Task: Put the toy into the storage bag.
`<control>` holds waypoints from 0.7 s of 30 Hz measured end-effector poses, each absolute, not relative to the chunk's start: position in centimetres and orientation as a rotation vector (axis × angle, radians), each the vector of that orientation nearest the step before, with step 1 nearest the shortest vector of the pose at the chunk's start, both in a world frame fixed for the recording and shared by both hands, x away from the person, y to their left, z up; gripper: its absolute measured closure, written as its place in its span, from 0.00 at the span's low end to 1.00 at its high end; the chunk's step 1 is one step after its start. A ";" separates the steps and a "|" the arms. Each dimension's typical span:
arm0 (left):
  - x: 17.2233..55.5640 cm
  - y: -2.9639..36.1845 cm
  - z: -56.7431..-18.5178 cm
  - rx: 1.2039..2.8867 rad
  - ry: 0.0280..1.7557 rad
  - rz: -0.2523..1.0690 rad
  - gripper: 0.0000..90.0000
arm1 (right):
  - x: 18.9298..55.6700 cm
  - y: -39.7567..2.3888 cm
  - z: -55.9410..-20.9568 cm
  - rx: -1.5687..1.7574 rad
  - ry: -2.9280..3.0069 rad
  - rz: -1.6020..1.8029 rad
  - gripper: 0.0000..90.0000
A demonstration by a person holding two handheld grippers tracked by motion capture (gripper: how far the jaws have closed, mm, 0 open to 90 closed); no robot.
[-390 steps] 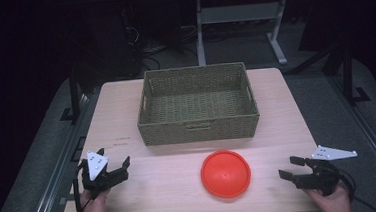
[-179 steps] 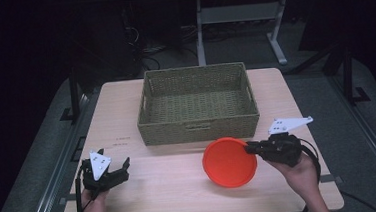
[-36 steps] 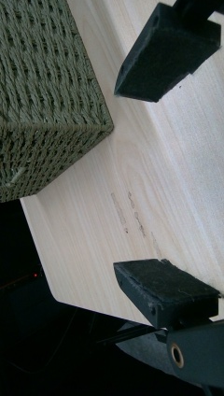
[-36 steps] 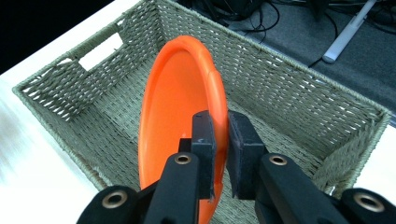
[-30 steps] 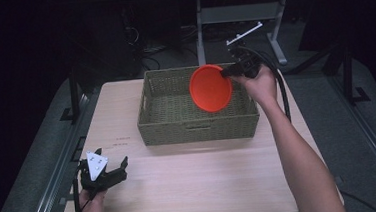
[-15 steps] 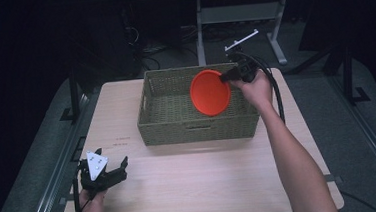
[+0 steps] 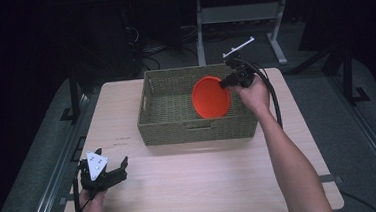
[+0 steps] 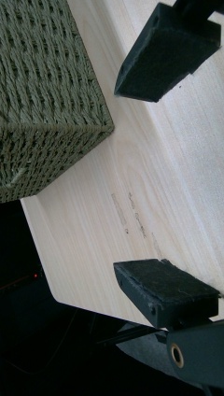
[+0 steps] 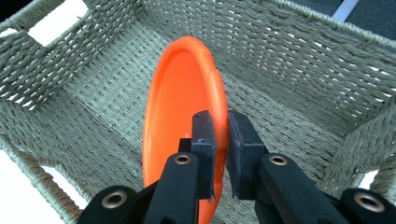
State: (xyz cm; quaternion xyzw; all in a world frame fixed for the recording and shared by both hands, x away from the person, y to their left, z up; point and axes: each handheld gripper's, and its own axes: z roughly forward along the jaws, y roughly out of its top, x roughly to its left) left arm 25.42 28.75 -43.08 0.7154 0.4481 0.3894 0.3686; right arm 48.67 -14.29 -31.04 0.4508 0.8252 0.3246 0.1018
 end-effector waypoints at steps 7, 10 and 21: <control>25.4 28.8 -43.1 1.839 1.153 1.000 0.14 | 48.9 -13.9 -32.1 1.354 2.465 0.935 0.91; 25.4 28.8 -43.1 1.838 1.152 0.999 0.14 | 49.0 -13.8 -32.6 1.359 2.479 0.921 0.91; 25.4 28.7 -43.0 1.838 1.152 0.998 0.14 | 49.3 -13.4 -33.9 1.374 2.522 0.866 0.90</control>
